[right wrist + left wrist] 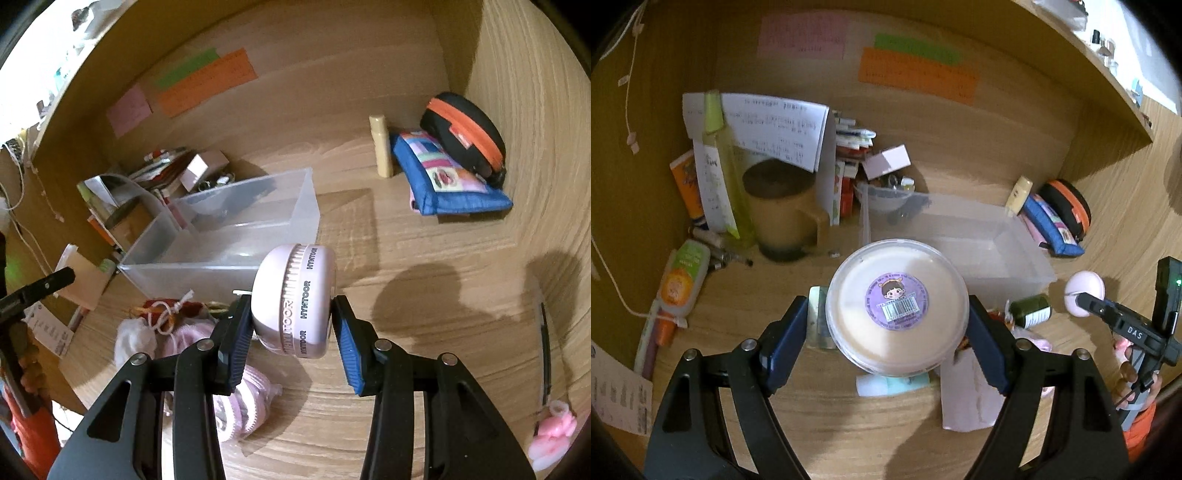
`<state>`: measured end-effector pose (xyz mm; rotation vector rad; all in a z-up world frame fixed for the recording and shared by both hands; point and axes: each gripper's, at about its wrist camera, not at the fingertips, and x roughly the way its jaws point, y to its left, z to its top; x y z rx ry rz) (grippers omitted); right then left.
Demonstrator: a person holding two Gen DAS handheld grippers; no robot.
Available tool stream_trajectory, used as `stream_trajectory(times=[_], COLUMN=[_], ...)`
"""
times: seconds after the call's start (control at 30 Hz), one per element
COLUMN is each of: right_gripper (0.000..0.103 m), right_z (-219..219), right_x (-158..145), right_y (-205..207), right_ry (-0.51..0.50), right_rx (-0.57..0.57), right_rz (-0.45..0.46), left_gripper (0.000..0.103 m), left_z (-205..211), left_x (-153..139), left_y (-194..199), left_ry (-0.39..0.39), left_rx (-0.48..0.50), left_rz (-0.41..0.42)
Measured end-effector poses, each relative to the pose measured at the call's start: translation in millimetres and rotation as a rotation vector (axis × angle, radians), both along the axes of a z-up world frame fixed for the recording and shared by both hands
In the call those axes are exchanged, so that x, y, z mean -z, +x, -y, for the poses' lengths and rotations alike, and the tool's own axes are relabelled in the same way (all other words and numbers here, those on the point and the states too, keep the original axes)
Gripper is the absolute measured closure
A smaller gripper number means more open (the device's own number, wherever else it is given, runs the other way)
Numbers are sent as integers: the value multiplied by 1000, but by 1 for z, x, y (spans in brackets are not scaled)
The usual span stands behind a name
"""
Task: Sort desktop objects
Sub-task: 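Carry the tape roll and pink speaker into the clear bin and release both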
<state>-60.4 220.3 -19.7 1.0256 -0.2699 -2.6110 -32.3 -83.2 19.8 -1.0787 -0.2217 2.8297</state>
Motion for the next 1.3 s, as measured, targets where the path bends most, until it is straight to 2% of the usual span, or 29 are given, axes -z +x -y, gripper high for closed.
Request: stream_trajectory(times=[0.1, 0.4, 0.77, 0.97, 1.3], right_gripper=[64, 64, 64, 64, 64], right_z=[2, 11, 31, 38, 50], right_x=[-3, 2, -5, -11, -47], right_y=[0, -5, -9, -11, -23], right_ry=[0, -18, 3, 3, 23], right_rx=[-5, -41, -72, -79, -110], right_rz=[-9, 20, 5, -5, -86], left_gripper=[21, 21, 21, 21, 21], left_z=[1, -10, -15, -12, -15], left_x=[3, 39, 53, 34, -20], left_y=[-2, 1, -1, -1, -20], left_ry=[-5, -25, -18, -3, -8], left_rx=[-4, 18, 35, 34, 49], left_rz=[7, 72, 92, 48, -59])
